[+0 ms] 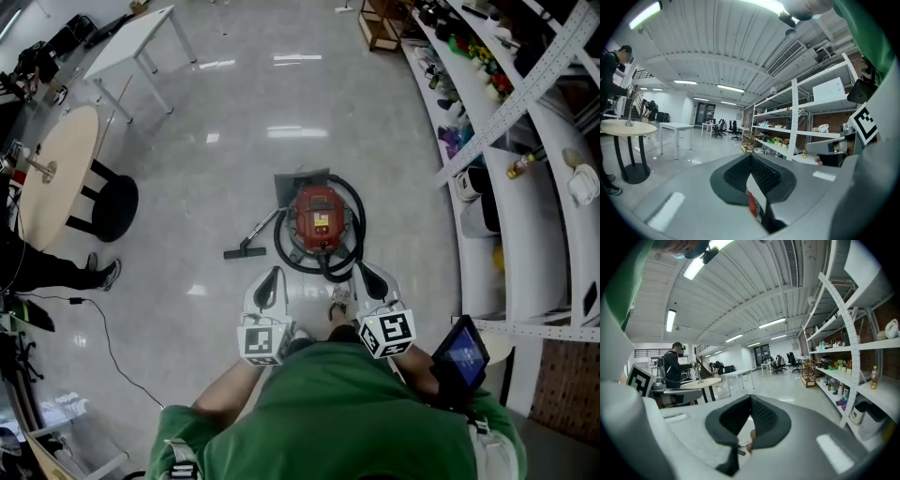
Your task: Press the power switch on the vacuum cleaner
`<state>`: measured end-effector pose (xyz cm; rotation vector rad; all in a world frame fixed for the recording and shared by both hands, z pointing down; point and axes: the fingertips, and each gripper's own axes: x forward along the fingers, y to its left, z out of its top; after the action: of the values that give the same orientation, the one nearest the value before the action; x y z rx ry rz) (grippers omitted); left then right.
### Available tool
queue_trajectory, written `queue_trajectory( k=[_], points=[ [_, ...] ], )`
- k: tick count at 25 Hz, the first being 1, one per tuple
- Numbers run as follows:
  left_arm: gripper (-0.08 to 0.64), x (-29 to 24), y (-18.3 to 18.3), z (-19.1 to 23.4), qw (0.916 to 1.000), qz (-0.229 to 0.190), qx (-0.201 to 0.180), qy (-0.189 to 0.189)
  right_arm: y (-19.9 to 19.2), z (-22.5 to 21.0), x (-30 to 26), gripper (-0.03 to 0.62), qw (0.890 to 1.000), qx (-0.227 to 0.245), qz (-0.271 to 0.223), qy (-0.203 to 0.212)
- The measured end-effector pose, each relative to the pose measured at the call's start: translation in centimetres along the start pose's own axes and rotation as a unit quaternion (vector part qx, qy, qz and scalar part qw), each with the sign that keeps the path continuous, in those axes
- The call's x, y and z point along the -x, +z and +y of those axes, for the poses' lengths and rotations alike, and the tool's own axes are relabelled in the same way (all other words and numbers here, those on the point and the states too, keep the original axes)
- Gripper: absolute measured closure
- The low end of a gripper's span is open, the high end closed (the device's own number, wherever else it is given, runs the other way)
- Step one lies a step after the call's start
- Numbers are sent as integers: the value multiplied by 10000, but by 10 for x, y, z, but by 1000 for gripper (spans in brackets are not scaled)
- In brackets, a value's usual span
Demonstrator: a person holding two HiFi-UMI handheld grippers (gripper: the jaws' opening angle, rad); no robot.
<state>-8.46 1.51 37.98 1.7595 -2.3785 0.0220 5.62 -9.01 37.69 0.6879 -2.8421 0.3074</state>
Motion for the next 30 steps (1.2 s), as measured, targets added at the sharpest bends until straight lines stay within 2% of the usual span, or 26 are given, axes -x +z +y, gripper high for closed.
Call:
queue_trajectory(
  k=[7, 12, 21, 30],
  points=[
    [552, 47, -6, -15, 9993, -48, 18, -366, -11, 35, 48, 592, 9995, -28, -61, -293],
    [552, 65, -8, -25, 9985, -87, 66, -535, -17, 45, 68, 592, 9990, -5, -57, -435],
    [553, 73, 4, -41, 9985, -196, -32, -508, -9, 41, 92, 592, 9990, -8, -197, -407],
    [554, 78, 13, -78, 9985, -319, -138, -433, -2, 22, 121, 592, 9993, -95, -285, -233]
  ],
)
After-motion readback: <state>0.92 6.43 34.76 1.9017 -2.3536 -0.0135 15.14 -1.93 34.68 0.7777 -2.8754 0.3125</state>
